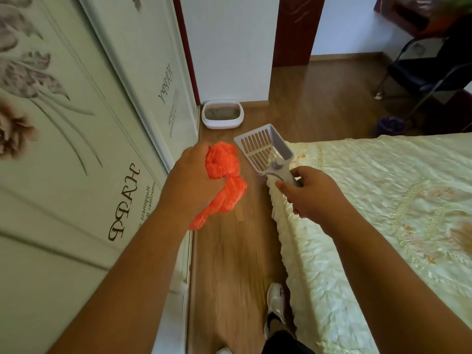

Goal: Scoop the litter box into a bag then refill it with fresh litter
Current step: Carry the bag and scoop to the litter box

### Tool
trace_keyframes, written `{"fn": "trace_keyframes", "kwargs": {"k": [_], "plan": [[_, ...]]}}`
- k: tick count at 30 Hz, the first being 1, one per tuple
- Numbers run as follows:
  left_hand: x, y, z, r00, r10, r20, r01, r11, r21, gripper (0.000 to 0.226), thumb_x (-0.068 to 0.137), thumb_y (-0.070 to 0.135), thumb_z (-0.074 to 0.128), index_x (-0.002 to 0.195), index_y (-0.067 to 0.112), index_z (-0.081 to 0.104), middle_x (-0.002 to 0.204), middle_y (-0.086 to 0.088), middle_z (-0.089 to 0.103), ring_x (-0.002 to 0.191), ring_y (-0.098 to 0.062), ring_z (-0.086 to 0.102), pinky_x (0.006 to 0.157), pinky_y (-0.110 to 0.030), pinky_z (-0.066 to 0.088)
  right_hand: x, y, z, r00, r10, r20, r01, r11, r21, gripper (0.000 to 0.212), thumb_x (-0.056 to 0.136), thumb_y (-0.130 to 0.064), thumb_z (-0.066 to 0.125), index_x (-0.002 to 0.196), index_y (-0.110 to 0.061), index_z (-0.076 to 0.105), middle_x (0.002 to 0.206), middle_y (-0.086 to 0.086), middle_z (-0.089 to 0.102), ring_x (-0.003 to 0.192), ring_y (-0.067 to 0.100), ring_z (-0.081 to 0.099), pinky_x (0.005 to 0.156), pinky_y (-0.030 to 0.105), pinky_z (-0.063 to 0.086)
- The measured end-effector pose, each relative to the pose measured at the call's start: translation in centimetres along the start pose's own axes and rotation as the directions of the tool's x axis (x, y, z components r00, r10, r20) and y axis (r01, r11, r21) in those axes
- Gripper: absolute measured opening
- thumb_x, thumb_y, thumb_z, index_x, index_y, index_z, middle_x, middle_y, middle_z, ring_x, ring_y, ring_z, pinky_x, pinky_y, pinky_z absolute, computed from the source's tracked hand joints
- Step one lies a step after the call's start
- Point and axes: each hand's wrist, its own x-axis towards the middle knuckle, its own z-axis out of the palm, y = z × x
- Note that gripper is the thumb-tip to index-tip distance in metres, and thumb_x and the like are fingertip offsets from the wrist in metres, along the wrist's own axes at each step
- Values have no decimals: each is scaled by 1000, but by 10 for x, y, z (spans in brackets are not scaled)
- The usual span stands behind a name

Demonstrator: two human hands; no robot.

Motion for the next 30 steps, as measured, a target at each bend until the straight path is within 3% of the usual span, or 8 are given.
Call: {"fn": "trace_keyframes", "kwargs": {"k": [2,7,12,17,23,30], "plan": [[26,7,4,1000,-18,-21,19,1000,22,52,86,36,76,130,31,48,122,5,54,107,-16,56,92,-38,53,34,-3,-8,999,-38,22,37,999,15,31,96,-47,62,118,-25,60,96,-5,70,77,14,67,77,34,61],[84,25,21,997,-49,-64,51,998,35,47,85,31,76,123,34,49,116,6,54,102,-17,59,87,-40,55,116,-13,-31,991,-114,66,111,993,39,21,96,-42,64,111,-28,60,87,-9,68,69,11,67,58,23,53],[131,30,34,990,-93,-109,94,996,6,46,84,26,74,121,35,49,114,7,53,99,-16,57,84,-36,52,179,-29,-46,980,-162,115,157,986,51,22,96,-38,65,113,-24,63,86,-3,70,68,16,68,58,28,56],[185,22,37,984,-124,-131,127,992,12,47,84,28,74,122,34,49,113,7,54,98,-17,58,83,-37,53,235,-39,-50,975,-147,165,141,989,46,17,97,-36,64,111,-28,60,84,-3,69,64,14,67,52,22,50],[272,-4,39,987,-118,-106,116,993,-21,47,84,28,75,124,27,51,110,7,52,98,-16,57,81,-32,46,315,-56,-40,983,-111,146,108,994,25,19,97,-37,65,113,-28,61,87,-4,69,69,14,67,58,26,54],[407,-58,18,993,-64,-94,60,997,-53,38,83,28,73,116,27,55,110,4,60,94,-16,61,78,-32,48,423,-103,-17,997,-68,36,68,998,16,24,95,-36,67,116,-24,63,86,-3,69,67,14,66,54,24,51]]}}
